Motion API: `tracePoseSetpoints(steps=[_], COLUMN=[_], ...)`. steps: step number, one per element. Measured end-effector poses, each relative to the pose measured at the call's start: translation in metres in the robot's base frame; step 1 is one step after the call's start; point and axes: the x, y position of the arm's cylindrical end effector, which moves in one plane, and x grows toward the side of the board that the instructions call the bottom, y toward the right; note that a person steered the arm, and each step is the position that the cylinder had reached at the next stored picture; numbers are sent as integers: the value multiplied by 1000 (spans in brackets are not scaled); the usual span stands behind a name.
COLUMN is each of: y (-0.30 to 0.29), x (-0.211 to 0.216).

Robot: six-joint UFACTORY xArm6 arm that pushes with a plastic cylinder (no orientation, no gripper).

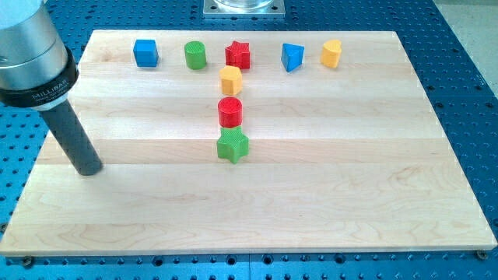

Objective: Slide the green circle to the top right side of the yellow hexagon

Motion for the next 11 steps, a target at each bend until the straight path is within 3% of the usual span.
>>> tracePoseSetpoints(steps=[4, 7, 9, 11], y=[4, 72, -22, -44], x=[0, -100, -129, -234])
